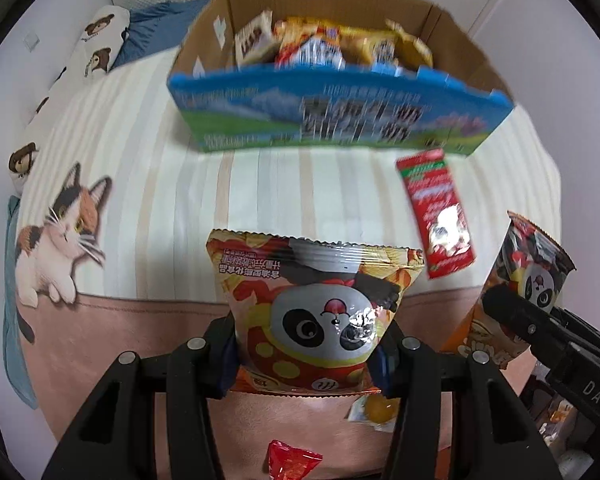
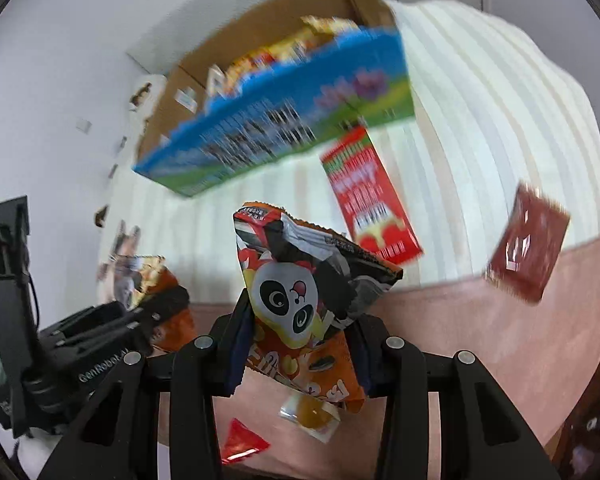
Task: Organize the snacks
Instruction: 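Carry both panda snack bags up over the cardboard box, then open both tools to drop the panda bags into the box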
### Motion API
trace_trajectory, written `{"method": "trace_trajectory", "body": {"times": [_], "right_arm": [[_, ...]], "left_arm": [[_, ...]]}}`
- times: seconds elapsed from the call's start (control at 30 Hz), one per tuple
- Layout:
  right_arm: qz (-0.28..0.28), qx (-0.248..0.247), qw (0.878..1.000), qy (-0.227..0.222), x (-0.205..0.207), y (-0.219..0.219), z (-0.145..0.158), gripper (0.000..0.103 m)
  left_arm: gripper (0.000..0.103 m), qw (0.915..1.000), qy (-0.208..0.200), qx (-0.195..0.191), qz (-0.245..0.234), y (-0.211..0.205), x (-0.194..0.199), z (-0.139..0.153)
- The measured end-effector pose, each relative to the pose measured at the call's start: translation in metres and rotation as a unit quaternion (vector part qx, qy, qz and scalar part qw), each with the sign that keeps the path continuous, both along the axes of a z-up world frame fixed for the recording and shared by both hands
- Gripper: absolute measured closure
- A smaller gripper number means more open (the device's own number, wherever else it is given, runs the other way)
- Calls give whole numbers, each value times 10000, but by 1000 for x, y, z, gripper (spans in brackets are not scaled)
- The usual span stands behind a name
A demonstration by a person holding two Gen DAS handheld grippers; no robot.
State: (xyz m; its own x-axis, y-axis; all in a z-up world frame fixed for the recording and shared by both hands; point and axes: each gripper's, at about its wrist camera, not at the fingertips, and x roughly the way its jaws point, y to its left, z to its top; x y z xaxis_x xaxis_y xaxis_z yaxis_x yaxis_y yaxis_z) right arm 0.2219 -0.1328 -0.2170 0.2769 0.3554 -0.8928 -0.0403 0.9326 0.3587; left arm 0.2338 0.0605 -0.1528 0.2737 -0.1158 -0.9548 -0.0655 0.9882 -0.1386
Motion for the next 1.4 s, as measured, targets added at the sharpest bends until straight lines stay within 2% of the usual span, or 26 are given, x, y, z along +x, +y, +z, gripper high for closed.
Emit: {"method": "trace_trajectory", "body": {"times": [0.13, 0.37, 0.47, 0.6, 0.7, 0.8, 0.97, 1.17, 1.3, 1.37, 1.4], "right_arm": [[91, 163, 9995, -255, 22, 9, 27, 58], [320, 504, 9967, -543, 76, 15, 70, 58], [422, 565, 9955, -629, 112, 20, 83, 58], [549, 407, 9952, -702, 163, 26, 92, 58], [634, 255, 9961, -566, 202, 26, 87, 58], [745, 39, 9967, -312, 235, 24, 73, 58], [780, -283, 9964, 191, 269, 13, 35, 58], [813, -377, 9945, 547, 279, 5, 3, 58], [844, -464, 9932, 658, 282, 3, -4, 58], [837, -541, 9920, 775, 284, 3, -8, 55], [827, -579, 9907, 909, 285, 3, -11, 46]], "left_arm": [[55, 9996, -242, -94, 80, -4, 10, 38], [54, 9973, -609, -343, 237, 3, 72, 80], [54, 9968, -599, -451, 264, 9, 110, 90], [54, 9977, -429, -473, 222, 12, 161, 92], [54, 9982, -150, -562, 117, 5, 200, 81], [54, 9968, 298, -741, 20, -6, 239, 57], [54, 9855, 1164, -1234, -20, -27, 285, 5], [54, 9744, 1585, -1590, -141, -51, 304, -30], [54, 9716, 1690, -1641, -216, -63, 307, -39], [53, 9698, 1798, -1630, -248, -68, 307, -41], [52, 9674, 1878, -1685, -237, -71, 309, -43]]}}
